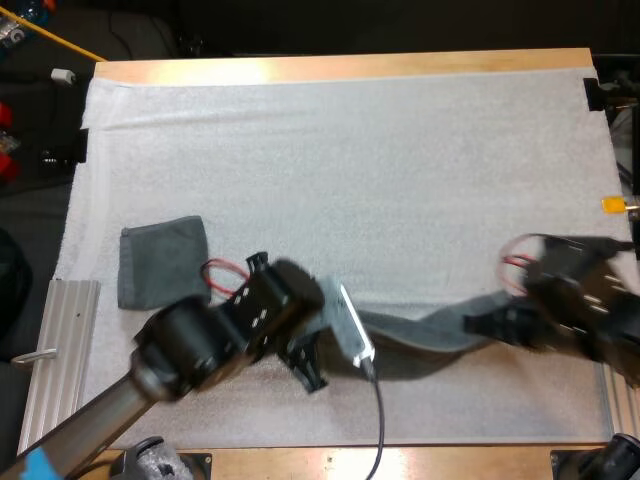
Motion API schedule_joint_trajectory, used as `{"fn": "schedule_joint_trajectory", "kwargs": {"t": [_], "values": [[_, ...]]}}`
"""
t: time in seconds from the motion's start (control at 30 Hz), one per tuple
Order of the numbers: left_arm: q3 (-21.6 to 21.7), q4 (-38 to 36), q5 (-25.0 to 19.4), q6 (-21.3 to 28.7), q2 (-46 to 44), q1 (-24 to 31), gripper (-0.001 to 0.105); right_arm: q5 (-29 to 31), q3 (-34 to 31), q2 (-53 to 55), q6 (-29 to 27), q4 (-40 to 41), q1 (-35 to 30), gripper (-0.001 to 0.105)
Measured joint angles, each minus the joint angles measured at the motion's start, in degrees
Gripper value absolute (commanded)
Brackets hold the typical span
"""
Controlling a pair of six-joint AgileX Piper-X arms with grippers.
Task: Pick towel from pile, fold and stack
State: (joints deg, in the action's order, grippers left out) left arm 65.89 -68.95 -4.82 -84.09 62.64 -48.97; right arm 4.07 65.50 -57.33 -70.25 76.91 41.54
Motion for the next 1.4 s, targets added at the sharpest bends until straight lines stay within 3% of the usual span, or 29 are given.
{"fn": "schedule_joint_trajectory", "kwargs": {"t": [0.23,0.57,1.03,1.23,1.4], "values": [[-0.79,8.24,8.13,4.30,7.50,12.81,0.000,1.00,-2.04,-12.05,-1.29,-14.41,-5.69,0.000],[-0.79,19.86,19.16,4.31,15.58,23.12,0.000,-10.90,-2.09,-23.56,-1.30,-25.70,-19.44,0.000],[-0.86,30.39,19.49,3.67,25.55,25.75,0.000,-16.34,-2.09,-32.01,4.35,-38.65,-25.26,0.000],[-0.86,34.26,14.27,3.61,25.57,25.75,0.000,-16.38,-2.09,-34.10,5.74,-43.97,-25.30,0.000],[-0.86,35.44,13.90,3.55,25.57,25.75,0.000,-16.34,-2.09,-34.28,5.78,-47.46,-25.30,0.000]]}}
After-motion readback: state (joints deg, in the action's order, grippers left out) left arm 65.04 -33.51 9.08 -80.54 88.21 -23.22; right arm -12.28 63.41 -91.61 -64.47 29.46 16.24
